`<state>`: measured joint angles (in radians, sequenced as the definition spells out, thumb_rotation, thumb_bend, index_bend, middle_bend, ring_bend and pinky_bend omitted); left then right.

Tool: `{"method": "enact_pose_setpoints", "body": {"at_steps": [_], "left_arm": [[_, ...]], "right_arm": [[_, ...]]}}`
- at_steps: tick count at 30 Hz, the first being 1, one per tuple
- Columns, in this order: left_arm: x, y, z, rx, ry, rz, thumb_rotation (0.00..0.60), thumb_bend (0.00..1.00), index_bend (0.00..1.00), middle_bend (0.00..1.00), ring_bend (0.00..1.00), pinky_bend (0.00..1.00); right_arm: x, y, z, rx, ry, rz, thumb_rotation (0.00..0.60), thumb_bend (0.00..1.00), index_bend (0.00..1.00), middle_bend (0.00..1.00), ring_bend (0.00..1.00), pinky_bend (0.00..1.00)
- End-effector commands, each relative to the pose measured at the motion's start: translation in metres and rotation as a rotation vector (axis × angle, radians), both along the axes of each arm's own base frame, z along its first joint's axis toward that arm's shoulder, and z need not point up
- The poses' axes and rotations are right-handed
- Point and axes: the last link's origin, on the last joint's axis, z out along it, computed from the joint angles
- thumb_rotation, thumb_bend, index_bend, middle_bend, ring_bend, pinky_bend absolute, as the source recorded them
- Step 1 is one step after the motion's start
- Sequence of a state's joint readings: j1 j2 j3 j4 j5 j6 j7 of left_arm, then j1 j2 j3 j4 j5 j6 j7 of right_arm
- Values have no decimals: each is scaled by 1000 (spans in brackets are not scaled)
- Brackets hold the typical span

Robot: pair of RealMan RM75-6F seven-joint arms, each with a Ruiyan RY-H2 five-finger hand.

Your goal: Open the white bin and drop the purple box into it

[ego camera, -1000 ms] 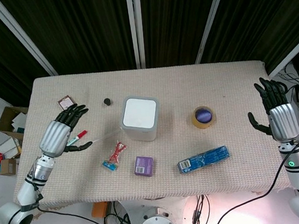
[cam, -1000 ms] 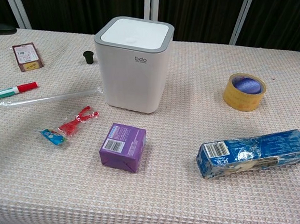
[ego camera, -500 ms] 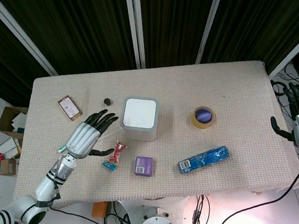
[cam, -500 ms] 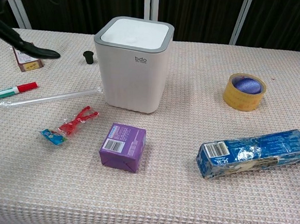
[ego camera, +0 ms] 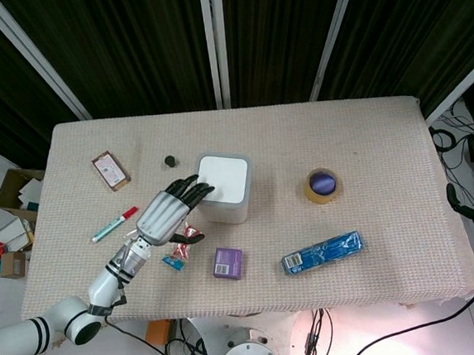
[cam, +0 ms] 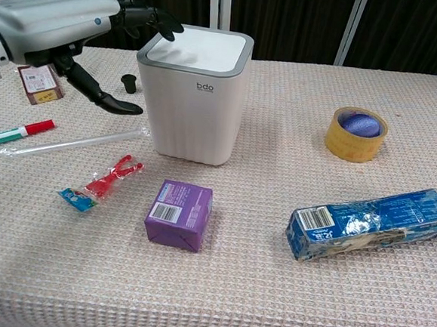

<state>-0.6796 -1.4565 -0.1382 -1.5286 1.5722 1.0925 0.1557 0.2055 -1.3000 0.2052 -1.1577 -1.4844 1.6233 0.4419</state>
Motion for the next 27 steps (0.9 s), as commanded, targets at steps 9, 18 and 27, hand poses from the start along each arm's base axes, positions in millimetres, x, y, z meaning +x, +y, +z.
{"method": "enact_pose_setpoints", "body": {"at_steps": [9, 18, 27], "left_arm": [[-1, 3, -13, -2, 40, -5, 425, 147, 120, 278, 62, 210], [2, 2, -9, 30, 40, -29, 424, 147, 120, 326, 62, 209], [6, -4, 37, 202, 36, -54, 430, 147, 121, 213, 63, 209]], "right_arm": [[-3, 0, 1, -9, -7, -6, 600, 355, 0, 0, 0, 0], [-5, 1, -1, -7, -11, -11, 600, 355, 0, 0, 0, 0], [-5, 3, -1, -9, -11, -14, 600, 360, 0, 0, 0, 0]]}}
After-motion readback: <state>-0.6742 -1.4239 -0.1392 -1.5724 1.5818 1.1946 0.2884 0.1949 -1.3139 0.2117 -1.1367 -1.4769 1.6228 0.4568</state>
